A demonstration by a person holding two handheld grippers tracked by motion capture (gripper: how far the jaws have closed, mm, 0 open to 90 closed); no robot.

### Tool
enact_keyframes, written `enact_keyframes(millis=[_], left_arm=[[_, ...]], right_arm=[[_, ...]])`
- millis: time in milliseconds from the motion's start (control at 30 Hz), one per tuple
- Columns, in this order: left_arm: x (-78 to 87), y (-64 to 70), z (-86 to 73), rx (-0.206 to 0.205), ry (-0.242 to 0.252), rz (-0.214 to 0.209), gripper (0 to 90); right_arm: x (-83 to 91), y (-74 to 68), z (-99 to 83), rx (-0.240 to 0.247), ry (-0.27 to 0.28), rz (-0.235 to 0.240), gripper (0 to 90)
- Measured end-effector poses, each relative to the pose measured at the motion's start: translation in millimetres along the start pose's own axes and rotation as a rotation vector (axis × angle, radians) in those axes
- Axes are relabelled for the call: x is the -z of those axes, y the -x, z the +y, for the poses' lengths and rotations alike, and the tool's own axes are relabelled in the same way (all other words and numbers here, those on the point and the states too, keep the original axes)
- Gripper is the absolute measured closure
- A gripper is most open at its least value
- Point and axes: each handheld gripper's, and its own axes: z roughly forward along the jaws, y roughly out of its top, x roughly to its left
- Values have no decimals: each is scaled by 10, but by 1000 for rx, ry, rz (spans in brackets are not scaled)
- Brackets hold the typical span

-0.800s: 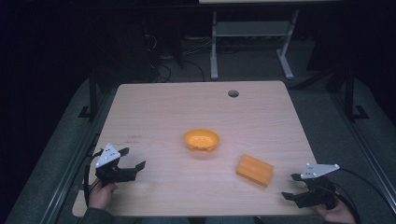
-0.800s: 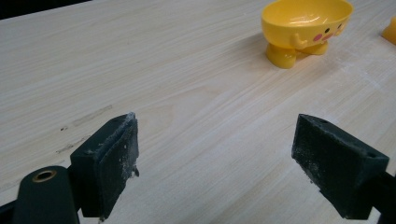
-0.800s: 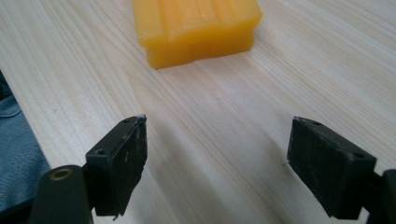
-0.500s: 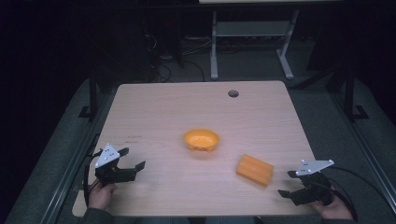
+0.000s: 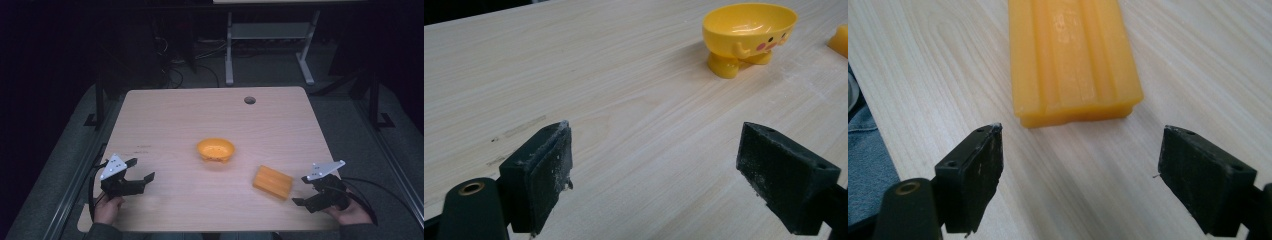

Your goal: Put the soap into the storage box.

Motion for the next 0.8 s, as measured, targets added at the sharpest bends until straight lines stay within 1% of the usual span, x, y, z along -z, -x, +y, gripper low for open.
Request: enact_keyframes(millis=[33,133,400,433,467,500,567,667,733,800], left_arm=[[3,-3,0,-1,-2,0,141],[7,-7,1,-4,-3,1,141],[10,-8,1,2,-1,0,141],[14,-12,2,-5,-7,0,141],[10,-7,1,2,-1,-1,141],[10,-12,2,-5,1,0,141],[10,-6,1,6,1,0,141],[10,-7,-1,7,4,0,141],[10,-9,-1,6,4,0,141],[11,-10,-1,7,4,1,141]], right_arm=[[5,-2,20,-2,-3,0,176],[13,8,75,13,-5,0,174],[4,18,224,42,-9,9,173],[3,22,247,44,-9,13,173],[0,24,261,45,-8,14,173],[0,27,284,49,-15,17,173],[-5,25,313,53,-13,15,173],[-18,26,374,69,-13,19,173],[-18,21,385,65,-15,20,173],[-28,23,417,76,-19,22,173]])
